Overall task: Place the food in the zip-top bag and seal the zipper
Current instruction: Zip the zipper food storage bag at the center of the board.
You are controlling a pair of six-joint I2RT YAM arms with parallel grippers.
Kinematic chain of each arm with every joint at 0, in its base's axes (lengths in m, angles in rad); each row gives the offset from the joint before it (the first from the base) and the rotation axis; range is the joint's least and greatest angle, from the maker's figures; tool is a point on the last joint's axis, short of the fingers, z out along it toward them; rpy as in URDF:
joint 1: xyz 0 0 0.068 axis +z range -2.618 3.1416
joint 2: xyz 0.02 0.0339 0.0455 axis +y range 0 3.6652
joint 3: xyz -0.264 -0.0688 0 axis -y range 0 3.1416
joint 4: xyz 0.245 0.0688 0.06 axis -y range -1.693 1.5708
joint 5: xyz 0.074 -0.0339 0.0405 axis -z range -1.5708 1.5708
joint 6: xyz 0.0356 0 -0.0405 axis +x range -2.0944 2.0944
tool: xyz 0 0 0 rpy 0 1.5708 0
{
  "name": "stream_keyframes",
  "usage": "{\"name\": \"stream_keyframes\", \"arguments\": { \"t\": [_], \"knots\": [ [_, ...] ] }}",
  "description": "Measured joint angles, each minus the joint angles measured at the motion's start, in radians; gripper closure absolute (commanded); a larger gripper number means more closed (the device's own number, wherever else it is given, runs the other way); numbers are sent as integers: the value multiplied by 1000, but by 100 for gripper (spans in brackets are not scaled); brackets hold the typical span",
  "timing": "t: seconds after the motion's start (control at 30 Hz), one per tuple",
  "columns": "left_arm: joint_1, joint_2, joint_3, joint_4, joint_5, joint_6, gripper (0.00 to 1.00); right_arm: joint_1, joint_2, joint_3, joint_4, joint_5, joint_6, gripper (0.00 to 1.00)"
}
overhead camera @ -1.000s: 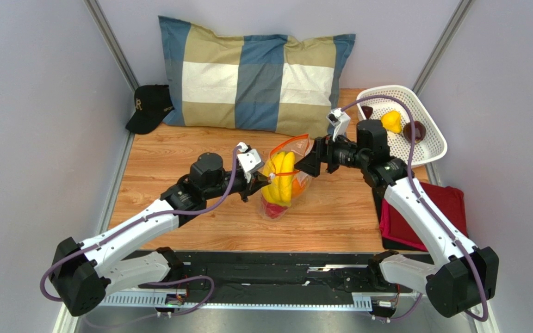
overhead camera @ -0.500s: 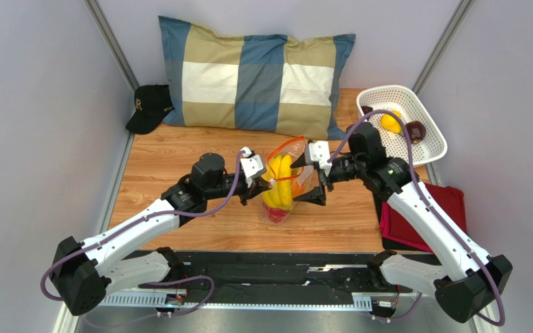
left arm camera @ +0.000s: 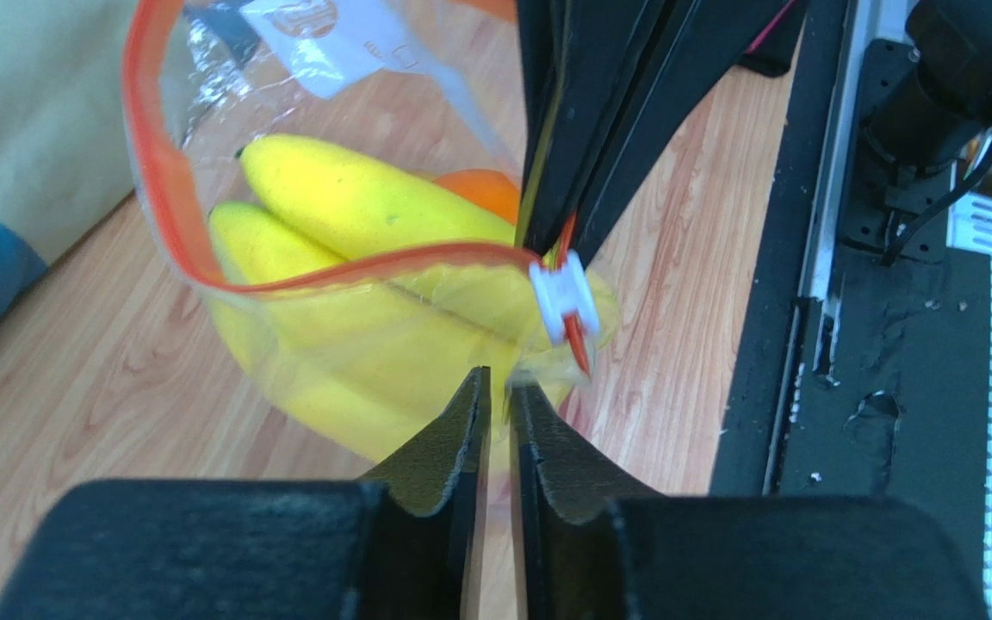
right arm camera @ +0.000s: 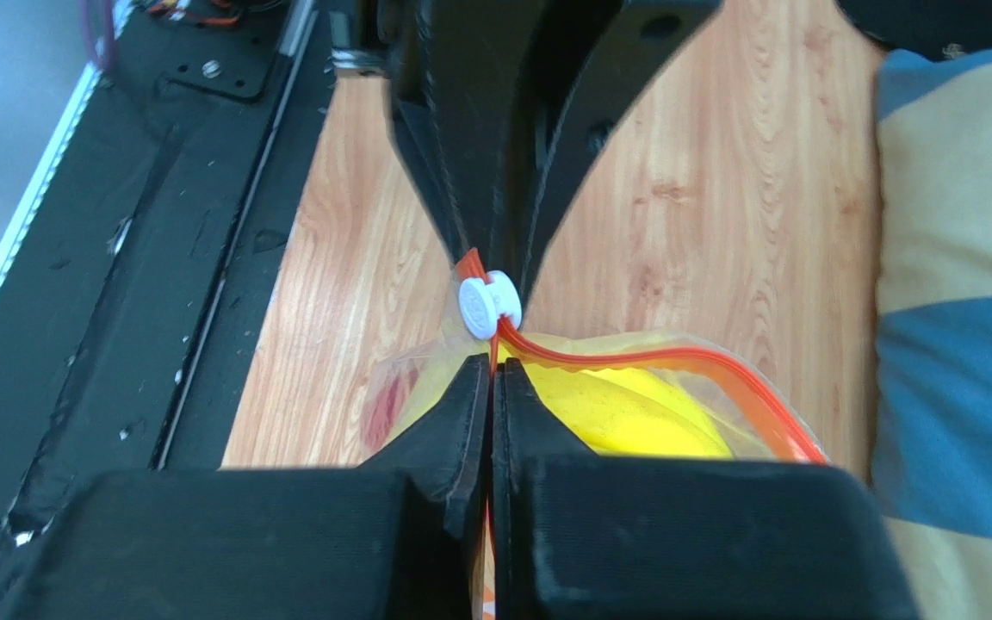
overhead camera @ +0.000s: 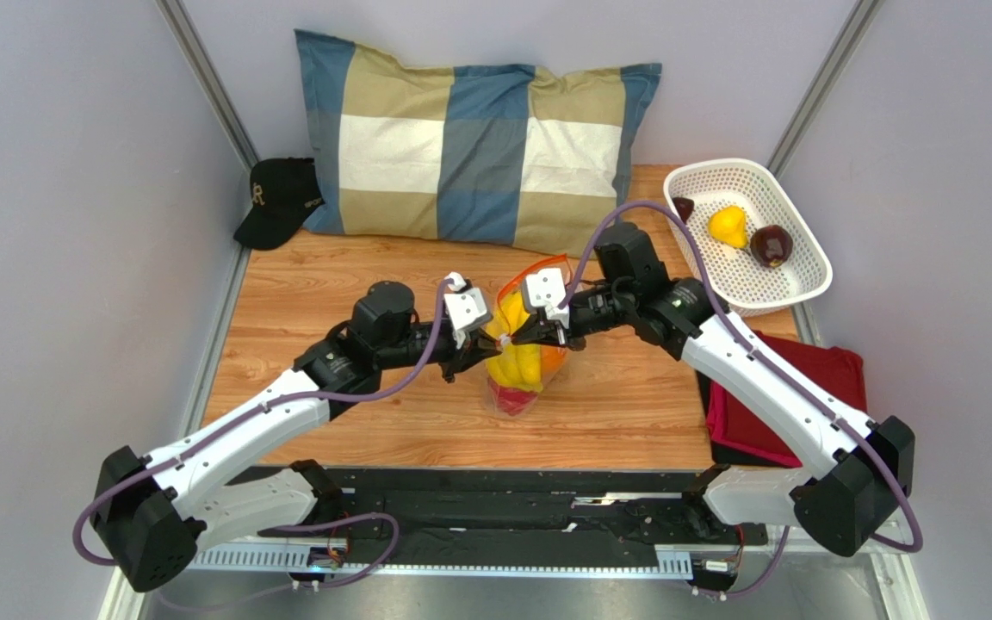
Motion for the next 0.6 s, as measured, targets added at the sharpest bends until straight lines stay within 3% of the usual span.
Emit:
{"name": "stream_keyframes", "arguments": {
  "t": [0.13, 0.17, 0.23, 0.27, 0.4, 0.6],
  "knots": [
    [40, -81, -1, -39, -13, -30, 49, 0, -51, -68, 157, 52, 187, 100],
    [47, -125, -11, -39, -24, -36, 37, 0, -61, -87, 193, 66, 235, 100],
    [51, -219, -43, -35, -50, -42, 31, 0, -65, -111, 268, 100, 332, 100],
    [51, -264, -65, -29, -58, -43, 19, 0, -64, -118, 301, 119, 370, 100],
    [51, -364, -135, 11, -63, -26, 15, 0, -57, -135, 420, 185, 526, 100],
    [51, -222, -138, 90, -101, -13, 16, 19, -48, -138, 525, 256, 652, 100]
  ]
}}
